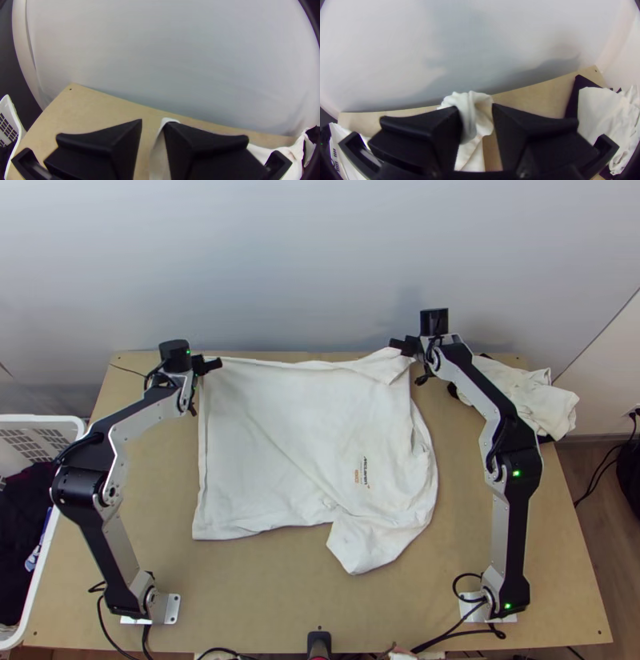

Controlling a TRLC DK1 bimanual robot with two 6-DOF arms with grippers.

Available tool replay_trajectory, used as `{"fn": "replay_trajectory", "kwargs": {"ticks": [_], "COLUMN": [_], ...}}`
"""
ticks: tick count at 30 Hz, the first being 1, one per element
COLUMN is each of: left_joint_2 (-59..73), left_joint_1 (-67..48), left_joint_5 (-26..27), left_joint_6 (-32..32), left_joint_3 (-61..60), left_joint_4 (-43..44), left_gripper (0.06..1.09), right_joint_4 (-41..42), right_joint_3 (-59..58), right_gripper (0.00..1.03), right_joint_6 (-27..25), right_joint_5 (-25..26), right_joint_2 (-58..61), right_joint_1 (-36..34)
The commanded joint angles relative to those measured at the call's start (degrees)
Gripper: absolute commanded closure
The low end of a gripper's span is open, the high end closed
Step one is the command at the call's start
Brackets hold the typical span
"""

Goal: Fold the t-shirt

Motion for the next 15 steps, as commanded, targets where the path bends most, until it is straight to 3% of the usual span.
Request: {"fn": "replay_trajectory", "kwargs": {"ticks": [1, 4, 7, 10, 15], "left_joint_2": [-4.19, -9.2, -14.12, -19.13, -23.09], "left_joint_1": [0.08, -0.01, -0.1, -0.36, 0.87], "left_joint_5": [-0.15, 0.12, 1.87, 2.31, 2.31], "left_joint_6": [-1.43, -1.78, -3.37, -5.12, -5.12], "left_joint_3": [1.05, 0.26, 0.08, -1.67, -4.31], "left_joint_4": [-6.28, -9.88, -16.48, -20.08, -20.43], "left_gripper": [0.35, 0.35, 0.35, 0.34, 0.23], "right_joint_4": [-7.79, -15.88, -21.85, -22.73, -22.65], "right_joint_3": [2.28, 5.27, 7.2, 5.1, 2.72], "right_gripper": [0.18, 0.04, 0.04, 0.04, 0.04], "right_joint_6": [4.01, 4.89, 4.89, 4.98, 5.24], "right_joint_5": [-0.2, -0.55, -2.31, -2.31, -2.31], "right_joint_2": [-0.77, -2.44, -5.42, -10.61, -16.59], "right_joint_1": [0.12, 0.91, 1.44, 1.88, 1.88]}}
